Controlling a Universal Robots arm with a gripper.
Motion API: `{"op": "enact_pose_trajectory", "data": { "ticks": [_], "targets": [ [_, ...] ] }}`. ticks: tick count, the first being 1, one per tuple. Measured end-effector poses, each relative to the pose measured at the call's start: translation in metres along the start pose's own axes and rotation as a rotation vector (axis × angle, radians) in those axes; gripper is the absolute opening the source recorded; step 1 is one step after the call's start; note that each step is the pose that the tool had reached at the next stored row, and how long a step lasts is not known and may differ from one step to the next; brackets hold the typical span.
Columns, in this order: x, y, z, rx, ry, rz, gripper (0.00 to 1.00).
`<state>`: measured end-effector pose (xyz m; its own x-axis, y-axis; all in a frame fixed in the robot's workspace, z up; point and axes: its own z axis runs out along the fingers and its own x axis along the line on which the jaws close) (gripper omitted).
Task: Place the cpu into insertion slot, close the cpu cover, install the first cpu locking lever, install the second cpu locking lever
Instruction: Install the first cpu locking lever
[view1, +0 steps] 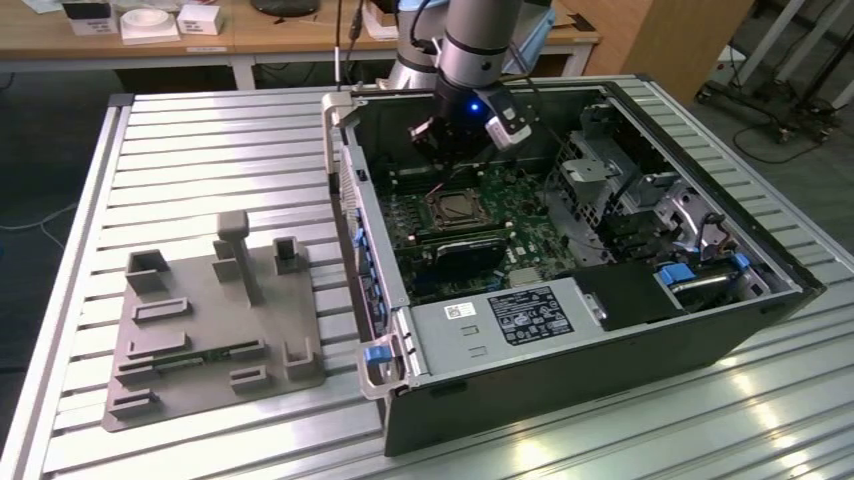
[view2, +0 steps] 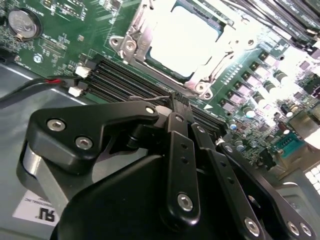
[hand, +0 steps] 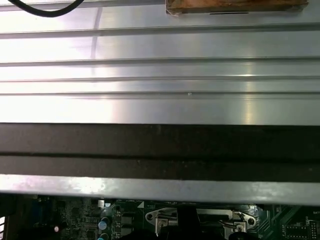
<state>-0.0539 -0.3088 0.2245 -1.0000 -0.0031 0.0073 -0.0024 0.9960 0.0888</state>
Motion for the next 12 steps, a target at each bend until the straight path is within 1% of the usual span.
{"op": "enact_pose_trajectory", "data": {
  "ticks": [5, 12],
  "targets": [
    [-0.0071, 0.0019, 0.0013, 0.0, 0.0, 0.0, 0.11],
    [-0.017, 0.0049, 0.0056, 0.0, 0.0, 0.0, 0.11]
  ]
}}
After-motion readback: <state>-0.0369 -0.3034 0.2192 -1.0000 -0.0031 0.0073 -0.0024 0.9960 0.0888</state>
